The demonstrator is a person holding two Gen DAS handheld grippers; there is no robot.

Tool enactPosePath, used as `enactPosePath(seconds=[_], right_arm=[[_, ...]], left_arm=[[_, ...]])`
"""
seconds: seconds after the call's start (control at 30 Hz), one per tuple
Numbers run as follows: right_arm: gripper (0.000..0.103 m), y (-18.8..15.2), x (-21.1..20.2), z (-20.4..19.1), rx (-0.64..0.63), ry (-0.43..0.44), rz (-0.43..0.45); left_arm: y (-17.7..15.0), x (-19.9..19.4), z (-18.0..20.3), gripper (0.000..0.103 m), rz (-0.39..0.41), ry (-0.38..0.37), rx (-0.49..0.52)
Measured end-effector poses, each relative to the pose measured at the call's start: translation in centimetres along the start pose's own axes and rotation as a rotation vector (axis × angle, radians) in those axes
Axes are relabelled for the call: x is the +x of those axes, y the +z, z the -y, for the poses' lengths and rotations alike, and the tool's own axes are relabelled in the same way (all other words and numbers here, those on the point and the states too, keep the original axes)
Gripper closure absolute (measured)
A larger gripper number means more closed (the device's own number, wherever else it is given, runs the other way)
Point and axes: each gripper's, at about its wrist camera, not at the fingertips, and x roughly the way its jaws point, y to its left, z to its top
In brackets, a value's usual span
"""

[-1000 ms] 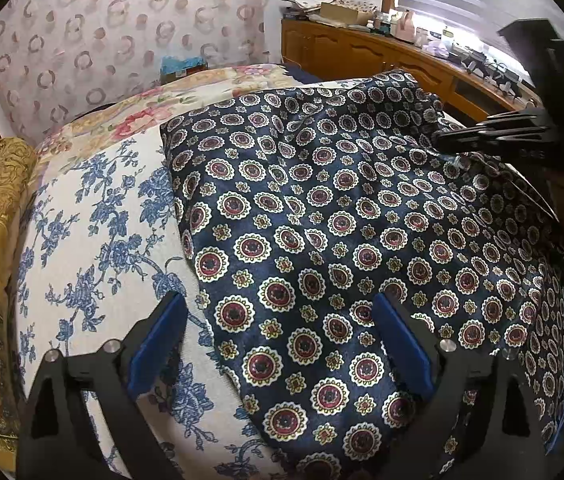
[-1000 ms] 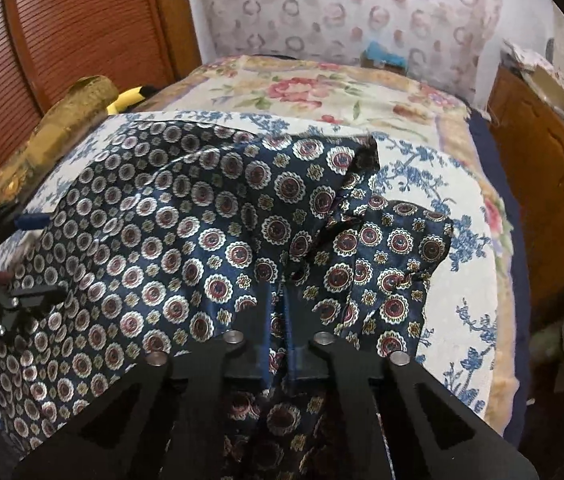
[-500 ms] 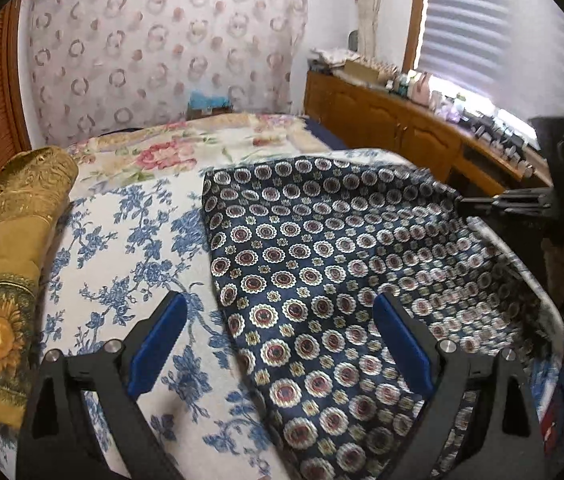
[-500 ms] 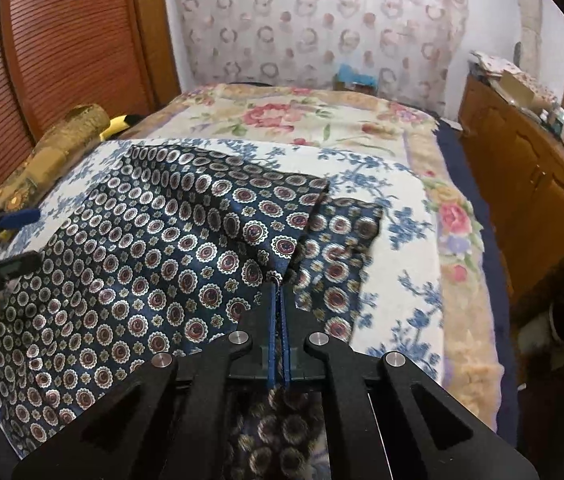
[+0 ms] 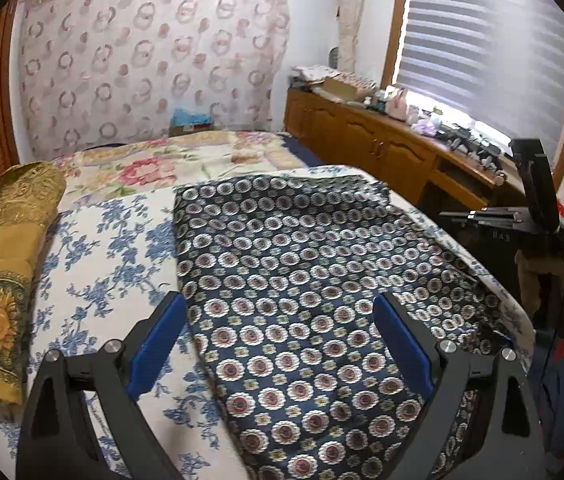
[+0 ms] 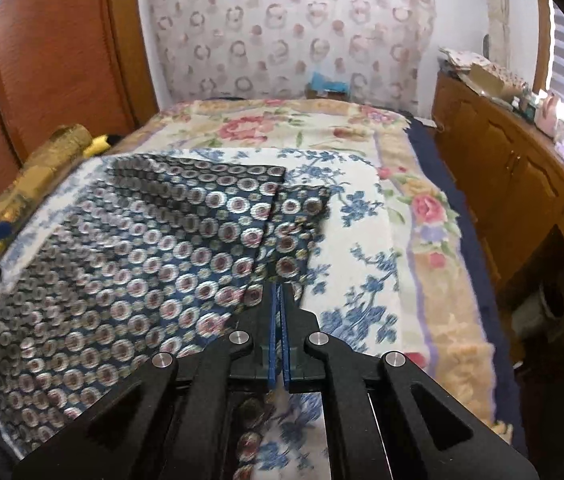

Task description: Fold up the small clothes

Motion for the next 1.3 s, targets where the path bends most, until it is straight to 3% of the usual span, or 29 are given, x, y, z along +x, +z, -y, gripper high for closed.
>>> enactPosePath(seconds=[0.17, 0.2, 0.27, 0.67, 0.93, 1.0, 1.3], right_arm=[[0.101, -1.7, -1.9, -1.8, -0.018, 0.023, 0.024], [0.098, -2.1, -2.3, -2.2, -0.022, 0.021, 0.026], [0.078, -3.0, -2.9, -3.0, -0.026, 0.021, 0.027], [0.047, -8.9, -5.9, -5.3, 0.002, 0.029, 0.012], [0.043, -10.9, -6.6, -5.1, 0.03, -0.029, -0.021], [0.043, -11.5, -6.5, -4.7, 0.049, -0.026, -0.029], [0.043, -13.1, -6.7, -5.3, 0.065, 0.035, -0.061]], left_arm=[[-0.4, -0.4, 0.5, 0.008, -0.005, -0.018, -0.012], [-0.7, -0.7, 0.4, 0.008, -0.007, -0.033, -0.018], [-1.1, -1.3, 0.3, 0.008, -0.015, -0.027, -0.015], [-5.8, -4.3, -1.3, 0.013, -0.123, -0.017, 0.033], [-8.7, -5.6, -0.3, 0.025, -0.167, -0.043, 0.052], [-9.3, -5.6, -0.1, 0.034, -0.181, -0.058, 0.05], [-10.7, -5.5, 0.6, 0.045, -0.2, -0.08, 0.048]])
